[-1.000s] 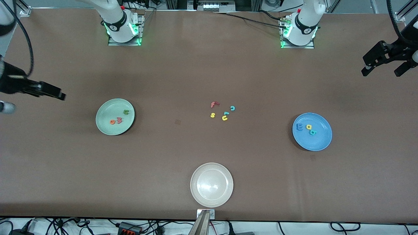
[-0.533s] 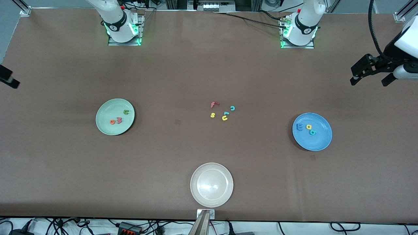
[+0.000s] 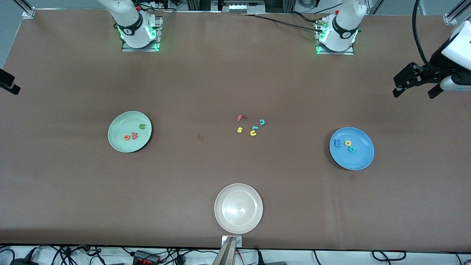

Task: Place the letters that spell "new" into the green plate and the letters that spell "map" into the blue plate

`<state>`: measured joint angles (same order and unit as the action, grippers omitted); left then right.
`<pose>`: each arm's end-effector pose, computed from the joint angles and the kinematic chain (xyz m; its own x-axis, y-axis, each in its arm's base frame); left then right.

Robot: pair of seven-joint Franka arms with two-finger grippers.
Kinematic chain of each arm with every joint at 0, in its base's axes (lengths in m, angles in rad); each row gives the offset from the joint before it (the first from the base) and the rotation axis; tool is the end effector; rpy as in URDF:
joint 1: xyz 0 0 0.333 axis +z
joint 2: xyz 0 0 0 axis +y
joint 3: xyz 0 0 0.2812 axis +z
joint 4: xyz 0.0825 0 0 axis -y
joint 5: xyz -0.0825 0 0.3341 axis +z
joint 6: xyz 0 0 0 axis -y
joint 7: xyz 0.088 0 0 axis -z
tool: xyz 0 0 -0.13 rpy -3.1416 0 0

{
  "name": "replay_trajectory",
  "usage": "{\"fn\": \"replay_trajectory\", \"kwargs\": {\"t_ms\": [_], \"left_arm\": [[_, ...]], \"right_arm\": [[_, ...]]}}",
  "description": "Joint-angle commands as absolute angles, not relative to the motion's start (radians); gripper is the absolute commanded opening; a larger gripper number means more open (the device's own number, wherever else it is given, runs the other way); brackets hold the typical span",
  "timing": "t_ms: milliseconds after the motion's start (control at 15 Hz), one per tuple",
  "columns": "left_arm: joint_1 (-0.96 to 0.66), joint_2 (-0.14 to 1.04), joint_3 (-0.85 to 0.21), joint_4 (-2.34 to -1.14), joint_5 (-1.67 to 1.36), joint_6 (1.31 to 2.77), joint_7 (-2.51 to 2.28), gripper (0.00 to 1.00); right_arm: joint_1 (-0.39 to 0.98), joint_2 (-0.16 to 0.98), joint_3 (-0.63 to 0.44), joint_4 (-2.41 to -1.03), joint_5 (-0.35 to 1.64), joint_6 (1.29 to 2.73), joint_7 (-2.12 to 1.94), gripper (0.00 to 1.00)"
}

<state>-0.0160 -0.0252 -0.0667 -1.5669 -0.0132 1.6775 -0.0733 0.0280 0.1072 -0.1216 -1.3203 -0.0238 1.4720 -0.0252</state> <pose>0.5098 -0.0443 0.5915 0.9909 -0.0075 0.1341 -0.0104 -0.9997 0.0214 0.5222 -0.0484 0.6076 0.9966 -0.0693 0.0444 -0.0710 -0.9968 0.0377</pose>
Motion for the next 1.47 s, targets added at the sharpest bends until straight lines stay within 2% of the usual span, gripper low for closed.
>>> {"fn": "replay_trajectory", "kwargs": {"t_ms": [0, 133, 267, 1400], "left_arm": [[-0.015, -0.023, -0.071, -1.56, -0.026, 1.671, -0.081, 1.0], [-0.014, -0.023, -0.072, -1.559, -0.026, 1.671, -0.081, 1.0], [-0.014, -0.02, -0.071, -1.559, -0.023, 1.672, -0.08, 1.0], [0.0, -0.029, -0.063, -1.557, -0.021, 1.625, -0.063, 1.0]], "right_arm": [[0.035, -0.001, -0.11, -1.463, -0.048, 1.524, -0.029, 1.0], [0.035, -0.061, -0.109, -1.561, -0.048, 1.574, -0.031, 1.0], [0.035, -0.092, -0.107, -1.601, -0.049, 1.583, -0.032, 1.0], [0.026, -0.097, -0.118, -1.591, -0.048, 1.522, -0.057, 1.0]]}}
